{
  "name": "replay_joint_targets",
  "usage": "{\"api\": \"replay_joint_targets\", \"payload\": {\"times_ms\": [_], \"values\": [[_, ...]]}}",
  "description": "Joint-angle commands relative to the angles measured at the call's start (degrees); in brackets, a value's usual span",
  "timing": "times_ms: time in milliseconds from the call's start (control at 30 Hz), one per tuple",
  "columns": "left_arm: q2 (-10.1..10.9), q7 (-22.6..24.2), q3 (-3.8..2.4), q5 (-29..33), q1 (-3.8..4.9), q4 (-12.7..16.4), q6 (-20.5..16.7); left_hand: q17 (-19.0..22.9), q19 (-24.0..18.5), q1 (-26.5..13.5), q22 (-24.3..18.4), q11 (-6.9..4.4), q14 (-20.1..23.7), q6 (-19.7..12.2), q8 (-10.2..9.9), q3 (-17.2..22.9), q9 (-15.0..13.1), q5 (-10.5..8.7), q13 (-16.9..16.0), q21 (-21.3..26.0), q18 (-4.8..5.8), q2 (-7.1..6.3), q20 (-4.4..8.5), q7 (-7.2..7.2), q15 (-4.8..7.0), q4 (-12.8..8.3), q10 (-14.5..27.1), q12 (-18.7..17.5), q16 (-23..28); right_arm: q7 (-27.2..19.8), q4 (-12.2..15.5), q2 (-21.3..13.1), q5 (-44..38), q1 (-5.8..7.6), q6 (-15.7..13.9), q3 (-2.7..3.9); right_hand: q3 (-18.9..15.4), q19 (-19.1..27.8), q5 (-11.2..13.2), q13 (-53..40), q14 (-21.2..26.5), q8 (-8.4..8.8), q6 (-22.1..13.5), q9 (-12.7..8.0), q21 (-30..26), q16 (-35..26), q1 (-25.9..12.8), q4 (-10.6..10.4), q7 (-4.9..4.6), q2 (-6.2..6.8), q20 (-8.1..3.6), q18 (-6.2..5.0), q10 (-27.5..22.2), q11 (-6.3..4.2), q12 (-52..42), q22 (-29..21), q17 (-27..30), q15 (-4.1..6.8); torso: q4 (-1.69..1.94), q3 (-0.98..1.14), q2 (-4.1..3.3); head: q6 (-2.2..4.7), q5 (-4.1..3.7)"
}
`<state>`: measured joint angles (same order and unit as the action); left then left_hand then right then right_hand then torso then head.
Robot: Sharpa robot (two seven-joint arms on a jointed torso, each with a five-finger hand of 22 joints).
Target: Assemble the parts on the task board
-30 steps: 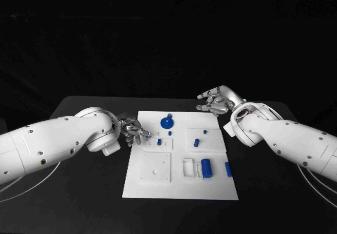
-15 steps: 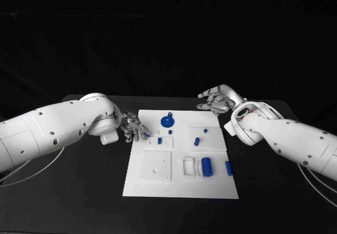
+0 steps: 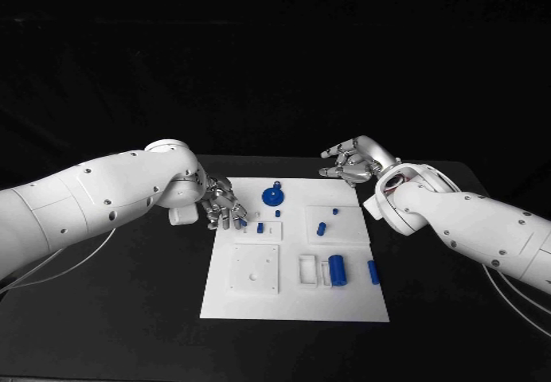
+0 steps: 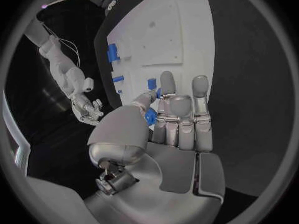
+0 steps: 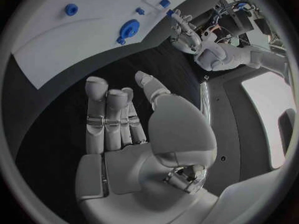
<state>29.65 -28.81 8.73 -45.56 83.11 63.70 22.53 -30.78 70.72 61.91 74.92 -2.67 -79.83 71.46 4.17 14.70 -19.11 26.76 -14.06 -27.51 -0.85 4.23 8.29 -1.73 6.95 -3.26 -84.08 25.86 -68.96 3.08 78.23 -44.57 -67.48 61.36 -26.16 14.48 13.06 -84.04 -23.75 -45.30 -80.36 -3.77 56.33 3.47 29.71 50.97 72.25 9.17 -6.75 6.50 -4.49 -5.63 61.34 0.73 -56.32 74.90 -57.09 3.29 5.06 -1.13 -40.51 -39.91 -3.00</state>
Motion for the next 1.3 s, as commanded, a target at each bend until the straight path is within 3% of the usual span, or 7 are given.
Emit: {"api": "replay_joint_targets", "payload": {"times_ms": [33,267,733,1100,1300], "values": [[-0.7,-0.4,0.00,-1.2,0.32,-0.4,4.2,-0.1,-0.4,0.3,1.2,-0.52,0.1,-0.1,-0.3,13.3,-0.2,-0.16,-0.1,-0.2,-1.10,-0.22,-0.11,0.03,0.17,-12.8,-2.7,0.3,-0.3,-0.2,0.0,0.1,-0.1,-0.02,0.7,0.03,0.4,-1.9,-0.2,0.1,0.0,0.33,-0.3,0.0,0.3,0.0,-0.3,0.1,-0.13,0.12,-0.02,-0.90,0.1,-0.22,0.0,3.4,-0.1,0.19,0.04,-0.01,0.07,-0.07,-0.08],[-1.6,0.2,0.07,-4.3,0.39,-0.4,5.5,0.0,-0.6,0.5,1.2,-0.51,0.1,-0.1,-0.3,13.3,-0.5,-0.35,-0.2,-0.4,-1.13,-0.24,-0.19,0.02,0.09,-12.7,-2.7,0.3,-0.3,-0.3,-0.1,0.2,-0.1,-0.02,0.7,0.03,0.4,-1.9,-0.2,0.1,0.0,0.33,-0.3,0.0,0.3,0.0,-0.3,0.1,-0.13,0.12,-0.02,-0.90,0.1,-0.22,0.0,3.4,-0.1,0.19,0.06,-0.04,0.08,-0.13,-0.11],[-2.2,2.1,0.33,-11.4,0.39,-0.2,3.1,-0.3,-0.6,0.7,1.2,-0.56,0.0,-0.2,-0.3,13.1,-0.8,-0.28,-0.5,-0.6,-1.30,-0.37,-0.34,0.05,-0.02,-12.6,-2.7,0.6,-0.6,-0.3,-0.2,0.5,-0.1,-0.02,0.7,0.03,0.4,-1.9,-0.2,0.1,0.0,0.33,-0.3,0.0,0.3,0.0,-0.3,0.1,-0.13,0.12,-0.02,-0.90,0.1,-0.22,0.0,3.4,-0.1,0.19,0.12,-0.11,0.12,-0.18,0.04],[-2.4,2.7,0.72,-12.1,0.33,-0.2,2.4,-0.3,-0.6,0.7,1.2,-0.56,0.0,-0.2,-0.3,13.1,-0.9,-0.29,-0.5,-0.6,-1.35,-0.39,-0.37,0.04,-0.03,-12.5,-2.7,0.7,-0.7,-0.4,-0.2,0.7,-0.1,-0.03,0.7,0.03,0.4,-1.9,-0.2,0.1,0.0,0.33,-0.3,0.0,0.3,0.0,-0.3,0.1,-0.13,0.12,-0.02,-0.90,0.1,-0.22,0.0,3.4,-0.1,0.19,0.06,-0.15,0.05,-0.37,0.00],[-2.7,2.9,0.88,-10.9,0.31,-0.2,2.5,-0.3,-0.6,0.7,1.2,-0.54,0.0,-0.2,-0.3,13.1,-0.9,-0.36,-0.5,-0.6,-1.36,-0.40,-0.39,0.03,-0.04,-12.5,-2.7,0.7,-0.7,-0.4,-0.3,0.7,-0.1,-0.03,0.7,0.03,0.4,-1.9,-0.2,0.1,0.0,0.33,-0.3,0.0,0.3,0.0,-0.3,0.1,-0.13,0.12,-0.02,-0.90,0.1,-0.22,0.0,3.4,-0.1,0.19,0.10,-0.06,0.12,-0.42,-0.03]]}}
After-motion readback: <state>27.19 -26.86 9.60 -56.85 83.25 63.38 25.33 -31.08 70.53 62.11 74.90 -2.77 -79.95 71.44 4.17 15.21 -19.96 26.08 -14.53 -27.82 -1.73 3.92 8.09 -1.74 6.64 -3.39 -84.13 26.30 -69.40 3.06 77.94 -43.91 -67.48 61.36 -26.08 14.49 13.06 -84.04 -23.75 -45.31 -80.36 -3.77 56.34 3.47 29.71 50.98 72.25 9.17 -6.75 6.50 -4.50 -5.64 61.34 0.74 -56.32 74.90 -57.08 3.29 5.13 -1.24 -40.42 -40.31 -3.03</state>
